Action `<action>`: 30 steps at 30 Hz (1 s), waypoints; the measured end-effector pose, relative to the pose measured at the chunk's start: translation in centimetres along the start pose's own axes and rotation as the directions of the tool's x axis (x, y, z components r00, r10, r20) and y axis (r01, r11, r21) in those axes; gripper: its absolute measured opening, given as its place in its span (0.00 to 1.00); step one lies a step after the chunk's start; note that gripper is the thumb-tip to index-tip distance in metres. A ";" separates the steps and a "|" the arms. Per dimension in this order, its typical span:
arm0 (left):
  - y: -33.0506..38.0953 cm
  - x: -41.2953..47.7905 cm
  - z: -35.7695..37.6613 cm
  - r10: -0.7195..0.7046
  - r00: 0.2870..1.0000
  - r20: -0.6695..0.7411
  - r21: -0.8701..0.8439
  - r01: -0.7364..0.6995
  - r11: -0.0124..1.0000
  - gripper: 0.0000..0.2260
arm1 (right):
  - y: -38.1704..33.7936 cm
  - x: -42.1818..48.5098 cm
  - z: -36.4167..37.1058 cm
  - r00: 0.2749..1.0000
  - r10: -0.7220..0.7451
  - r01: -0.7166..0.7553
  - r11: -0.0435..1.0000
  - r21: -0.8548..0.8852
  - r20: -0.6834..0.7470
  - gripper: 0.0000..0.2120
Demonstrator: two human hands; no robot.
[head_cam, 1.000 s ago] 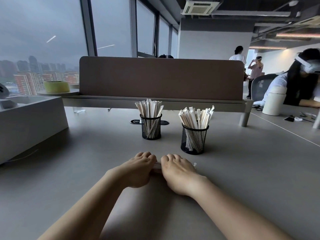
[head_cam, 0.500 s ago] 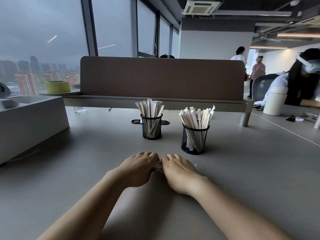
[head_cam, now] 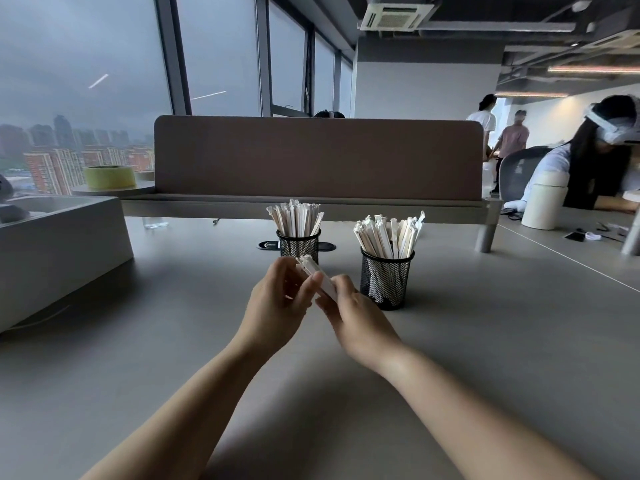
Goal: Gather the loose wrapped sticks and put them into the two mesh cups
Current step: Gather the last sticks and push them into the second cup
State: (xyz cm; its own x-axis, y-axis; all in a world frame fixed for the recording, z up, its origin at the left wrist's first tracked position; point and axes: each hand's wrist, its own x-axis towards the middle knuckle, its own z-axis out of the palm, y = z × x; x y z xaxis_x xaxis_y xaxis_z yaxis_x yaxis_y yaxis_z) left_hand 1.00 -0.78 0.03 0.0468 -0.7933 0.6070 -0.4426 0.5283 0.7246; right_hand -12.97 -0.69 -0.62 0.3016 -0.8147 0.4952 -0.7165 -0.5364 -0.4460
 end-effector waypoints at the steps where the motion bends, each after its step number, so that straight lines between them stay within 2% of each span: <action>1: 0.2 0.0 0.1 0.046 0.998 -0.031 0.038 -0.045 0.998 0.09 | 0.0 0.0 0.1 1.000 -0.003 0.004 0.999 0.046 -0.022 0.14; 3: 0.9 -0.1 0.4 0.149 0.987 -0.067 0.059 -0.145 0.988 0.07 | 0.0 0.1 0.1 0.995 0.030 -0.017 0.990 0.143 -0.092 0.14; 5: 1.5 -0.2 0.8 0.202 0.977 -0.073 -0.004 -0.203 0.979 0.11 | 0.0 0.5 0.1 0.980 0.072 -0.023 0.966 0.258 -0.184 0.15; 8: 2.2 -0.2 1.2 0.202 0.973 -0.108 -0.133 -0.215 0.967 0.17 | 0.0 1.1 -0.3 0.963 0.140 -0.031 0.907 0.420 -0.231 0.18; 13: 1.8 -0.6 1.9 0.165 0.985 -0.048 -0.172 -0.171 0.970 0.13 | -0.1 1.4 -1.4 0.923 0.321 -0.086 0.712 0.697 -0.213 0.15; 19: -0.2 -1.3 3.3 0.091 0.983 0.159 -0.160 -0.066 0.985 0.12 | 0.6 1.4 -0.6 0.927 0.324 -0.052 0.612 0.789 -0.190 0.15; 24: -1.5 -1.7 3.8 -0.016 0.940 0.342 -0.129 0.064 0.990 0.08 | 1.1 0.9 0.5 0.938 0.303 -0.058 0.610 0.790 -0.166 0.17; 27: -1.6 -1.7 3.8 -0.062 0.923 0.380 -0.097 0.107 0.990 0.16 | 1.3 0.8 0.8 0.922 0.352 -0.098 0.619 0.780 -0.163 0.15; 30: -1.6 -2.0 3.7 -0.087 0.865 0.495 -0.091 0.151 0.984 0.24 | 1.3 0.8 1.0 0.915 0.378 -0.144 0.635 0.759 -0.142 0.20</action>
State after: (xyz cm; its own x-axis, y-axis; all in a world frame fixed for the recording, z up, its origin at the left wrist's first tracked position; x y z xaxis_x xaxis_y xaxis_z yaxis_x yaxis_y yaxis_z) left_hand -1.70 -1.18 -3.54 -0.3643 -0.8815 0.3005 -0.3469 0.4279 0.8346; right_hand -13.04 -2.27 -1.59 -0.0843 -0.9168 0.3904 -0.0207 -0.3901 -0.9205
